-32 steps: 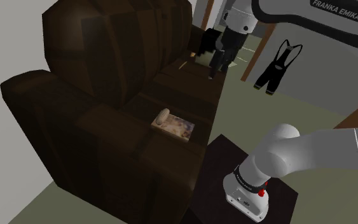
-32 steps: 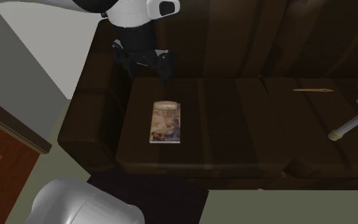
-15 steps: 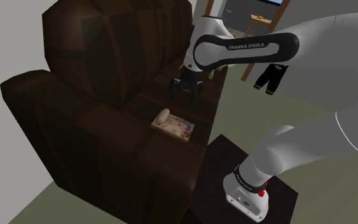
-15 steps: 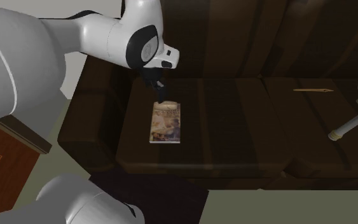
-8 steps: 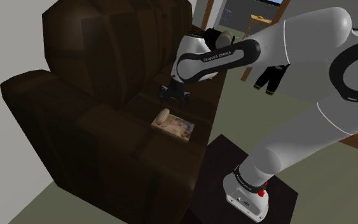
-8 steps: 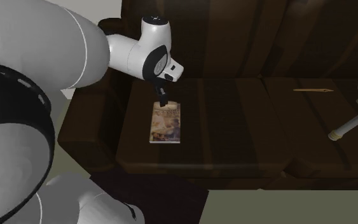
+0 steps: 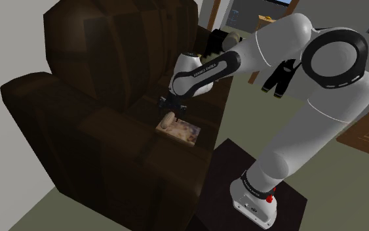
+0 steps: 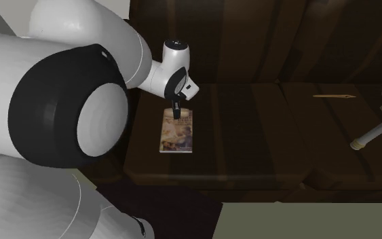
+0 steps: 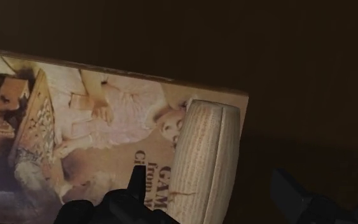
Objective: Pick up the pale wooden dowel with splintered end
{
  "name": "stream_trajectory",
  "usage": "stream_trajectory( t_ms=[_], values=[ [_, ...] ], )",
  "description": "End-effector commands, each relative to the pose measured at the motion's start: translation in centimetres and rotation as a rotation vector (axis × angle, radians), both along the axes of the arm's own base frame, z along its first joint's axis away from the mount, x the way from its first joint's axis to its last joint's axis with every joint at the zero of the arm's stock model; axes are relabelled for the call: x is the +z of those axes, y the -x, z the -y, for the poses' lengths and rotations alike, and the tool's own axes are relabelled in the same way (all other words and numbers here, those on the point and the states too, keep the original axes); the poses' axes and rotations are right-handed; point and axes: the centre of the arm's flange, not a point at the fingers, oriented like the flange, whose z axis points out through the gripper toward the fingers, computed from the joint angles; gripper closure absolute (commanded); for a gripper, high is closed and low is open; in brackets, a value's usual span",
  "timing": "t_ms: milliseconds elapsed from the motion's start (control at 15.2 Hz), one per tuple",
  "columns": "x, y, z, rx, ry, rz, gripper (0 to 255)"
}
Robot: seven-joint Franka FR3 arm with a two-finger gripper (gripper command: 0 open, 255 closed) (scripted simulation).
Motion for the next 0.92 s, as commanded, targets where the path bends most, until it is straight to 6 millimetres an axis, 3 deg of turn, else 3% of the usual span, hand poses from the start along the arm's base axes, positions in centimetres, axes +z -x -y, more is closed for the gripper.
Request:
stream_trajectory(
  t_ms=[0, 330, 396, 858],
  values=[
    [-1.1, -0.1, 0.0, -0.004, -0.001, 0.000, 0],
    [-3.0, -0.1, 0.0, -0.004, -0.001, 0.000, 0],
    [-3.0, -0.1, -0.1, -0.004, -0.001, 0.000, 255],
    [-2.9, -0.1, 0.0, -0.004, -0.001, 0.000, 255]
  ],
)
